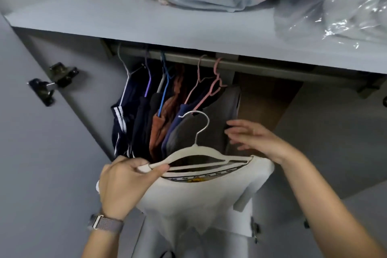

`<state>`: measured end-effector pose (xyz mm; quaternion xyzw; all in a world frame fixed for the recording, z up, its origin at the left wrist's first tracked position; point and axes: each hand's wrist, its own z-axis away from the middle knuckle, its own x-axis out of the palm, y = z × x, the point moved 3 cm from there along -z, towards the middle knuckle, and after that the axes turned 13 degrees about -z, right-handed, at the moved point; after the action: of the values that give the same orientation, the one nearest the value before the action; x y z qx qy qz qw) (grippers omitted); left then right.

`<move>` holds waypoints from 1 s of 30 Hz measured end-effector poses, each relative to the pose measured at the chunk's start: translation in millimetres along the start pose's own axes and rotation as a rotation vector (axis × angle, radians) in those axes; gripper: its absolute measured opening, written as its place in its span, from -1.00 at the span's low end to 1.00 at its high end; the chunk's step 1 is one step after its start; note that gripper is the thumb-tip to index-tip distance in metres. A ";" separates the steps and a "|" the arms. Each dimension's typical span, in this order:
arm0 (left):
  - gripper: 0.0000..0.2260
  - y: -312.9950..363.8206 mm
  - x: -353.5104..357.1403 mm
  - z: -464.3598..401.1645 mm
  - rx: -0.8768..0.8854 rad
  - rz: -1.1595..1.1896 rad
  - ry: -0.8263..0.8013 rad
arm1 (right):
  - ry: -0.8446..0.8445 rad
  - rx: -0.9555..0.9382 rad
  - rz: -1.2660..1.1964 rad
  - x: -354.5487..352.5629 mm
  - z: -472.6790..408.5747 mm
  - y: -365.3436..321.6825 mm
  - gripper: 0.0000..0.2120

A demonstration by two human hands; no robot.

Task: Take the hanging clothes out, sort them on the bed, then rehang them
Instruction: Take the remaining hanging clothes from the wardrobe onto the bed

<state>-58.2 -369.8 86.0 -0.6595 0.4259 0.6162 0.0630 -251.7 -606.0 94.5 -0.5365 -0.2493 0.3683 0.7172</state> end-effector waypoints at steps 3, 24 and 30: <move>-0.70 -22.2 -12.6 -13.9 -0.072 -0.002 0.033 | -0.063 0.073 -0.450 32.9 -53.2 -13.4 -0.48; -0.53 -78.5 11.7 -105.9 0.157 0.124 -0.168 | 0.375 -0.095 -0.767 25.8 -125.0 3.2 -0.53; -0.64 -60.0 24.5 -105.6 0.349 0.137 -0.240 | 0.495 -0.038 -0.618 7.5 -93.1 -6.0 -0.65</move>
<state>57.4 -408.2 62.8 -0.5300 0.5595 0.6100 0.1846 -175.4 -655.5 72.0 -0.5220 -0.2251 -0.0100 0.8227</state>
